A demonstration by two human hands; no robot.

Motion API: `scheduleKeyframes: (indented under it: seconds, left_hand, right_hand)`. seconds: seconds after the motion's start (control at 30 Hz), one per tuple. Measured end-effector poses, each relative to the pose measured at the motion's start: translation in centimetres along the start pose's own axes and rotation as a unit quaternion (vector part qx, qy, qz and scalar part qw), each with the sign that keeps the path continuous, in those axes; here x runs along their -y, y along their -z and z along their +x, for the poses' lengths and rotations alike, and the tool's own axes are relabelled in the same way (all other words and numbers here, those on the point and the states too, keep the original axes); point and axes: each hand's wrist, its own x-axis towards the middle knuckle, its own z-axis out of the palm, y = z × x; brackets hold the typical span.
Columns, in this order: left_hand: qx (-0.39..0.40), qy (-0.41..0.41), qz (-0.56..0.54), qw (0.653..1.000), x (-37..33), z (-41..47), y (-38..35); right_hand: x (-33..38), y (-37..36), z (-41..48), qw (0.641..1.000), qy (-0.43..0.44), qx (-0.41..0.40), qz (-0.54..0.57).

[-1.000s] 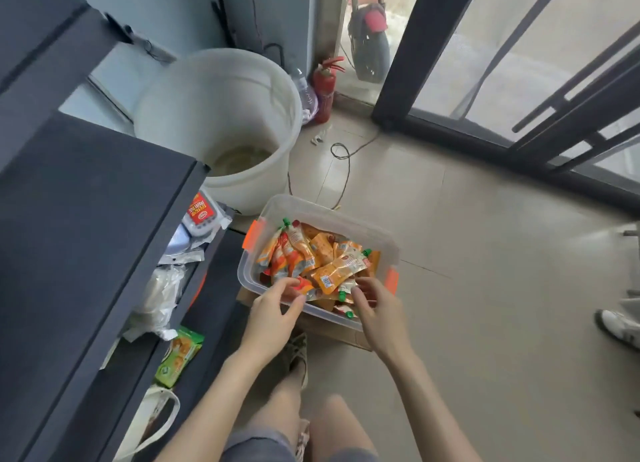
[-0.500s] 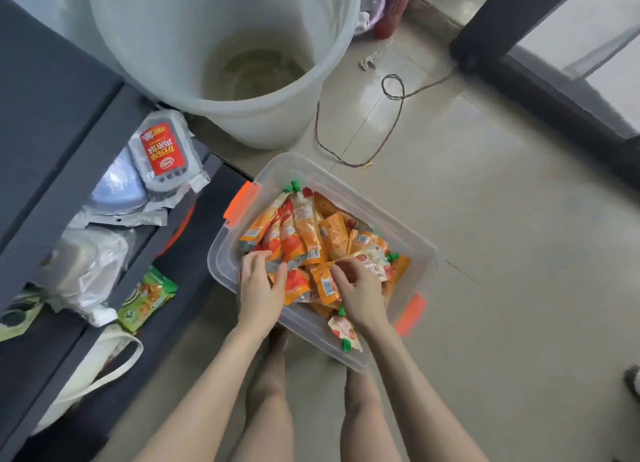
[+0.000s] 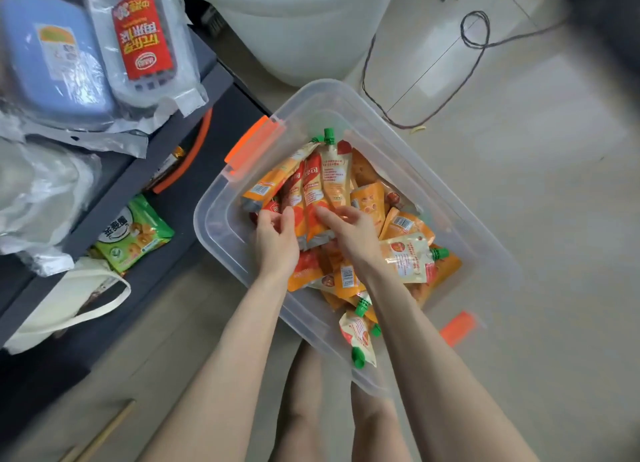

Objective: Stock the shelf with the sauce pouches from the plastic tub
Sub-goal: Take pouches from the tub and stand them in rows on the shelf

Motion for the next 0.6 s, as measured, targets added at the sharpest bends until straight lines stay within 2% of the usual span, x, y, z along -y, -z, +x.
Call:
scheduleKeyframes:
  seconds: [0.17,0.27,0.37,0.6]
  left_hand:
    - [0.035,0.023,-0.039,0.998,-0.3,0.6,0.0]
    - [0.093,0.081,-0.102,0.987,0.4,0.4,0.6]
    - [0.168,0.107,-0.152,0.968,0.7,-0.5,1.2]
    - [0.215,0.039,-0.135,0.966,0.0,-5.4,4.6]
  right_hand:
    - [0.1,1.8,-1.4,0.998,0.006,0.041,0.053]
    - [-0.1,2.6,-2.8,0.997,-0.013,0.046,0.067]
    - [-0.5,3.3,-4.7,0.996,-0.021,0.055,0.071]
    - [-1.4,4.7,-12.5,0.982,-0.006,0.066,0.178]
